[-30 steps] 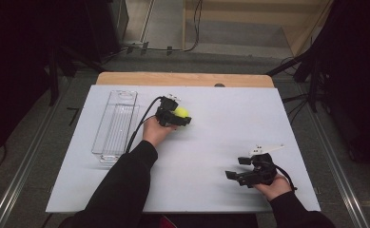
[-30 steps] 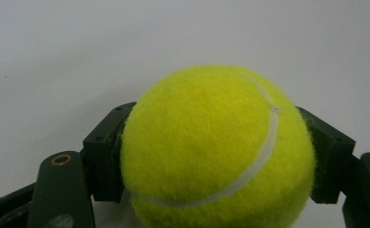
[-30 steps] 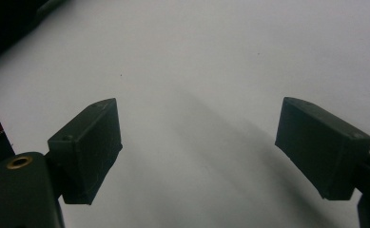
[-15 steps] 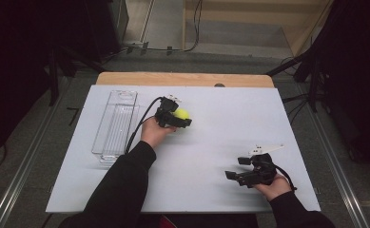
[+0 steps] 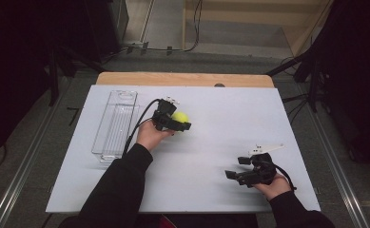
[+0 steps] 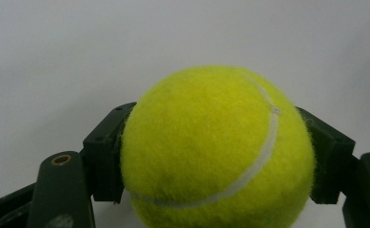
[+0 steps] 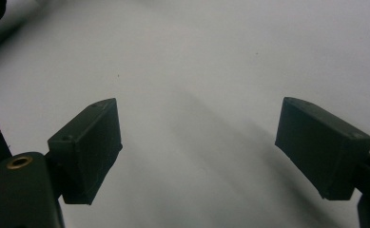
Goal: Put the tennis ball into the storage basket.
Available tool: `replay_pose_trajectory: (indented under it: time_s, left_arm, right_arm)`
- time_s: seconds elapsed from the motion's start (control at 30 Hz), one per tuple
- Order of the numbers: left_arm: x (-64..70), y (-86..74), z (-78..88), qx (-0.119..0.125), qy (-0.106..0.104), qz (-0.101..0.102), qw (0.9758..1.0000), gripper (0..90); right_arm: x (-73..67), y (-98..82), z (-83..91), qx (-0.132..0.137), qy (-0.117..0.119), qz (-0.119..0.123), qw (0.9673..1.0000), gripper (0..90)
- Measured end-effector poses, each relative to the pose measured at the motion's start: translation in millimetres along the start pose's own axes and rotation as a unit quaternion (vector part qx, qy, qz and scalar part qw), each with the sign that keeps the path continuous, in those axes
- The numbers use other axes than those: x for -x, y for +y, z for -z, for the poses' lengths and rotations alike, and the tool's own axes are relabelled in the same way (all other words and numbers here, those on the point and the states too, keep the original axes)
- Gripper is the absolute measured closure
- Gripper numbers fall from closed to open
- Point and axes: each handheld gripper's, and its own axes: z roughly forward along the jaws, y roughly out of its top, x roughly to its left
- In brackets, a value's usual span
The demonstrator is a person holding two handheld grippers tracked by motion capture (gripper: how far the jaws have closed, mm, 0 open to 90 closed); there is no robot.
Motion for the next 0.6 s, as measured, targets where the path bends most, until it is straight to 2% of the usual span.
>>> replay_pose_trajectory:
  time_s: [0.1,0.6]
  left_arm:
    - [1.1,-1.1,3.0,-0.003,0.002,0.000,1.0000,26.6]
    - [10.2,-6.6,24.6,-0.005,-0.012,-0.001,0.9999,26.6]
  right_arm:
    - [0.5,-0.1,0.2,0.001,-0.001,0.000,1.0000,13.5]
    - [0.9,-0.2,0.7,0.002,-0.002,-0.001,1.0000,13.5]
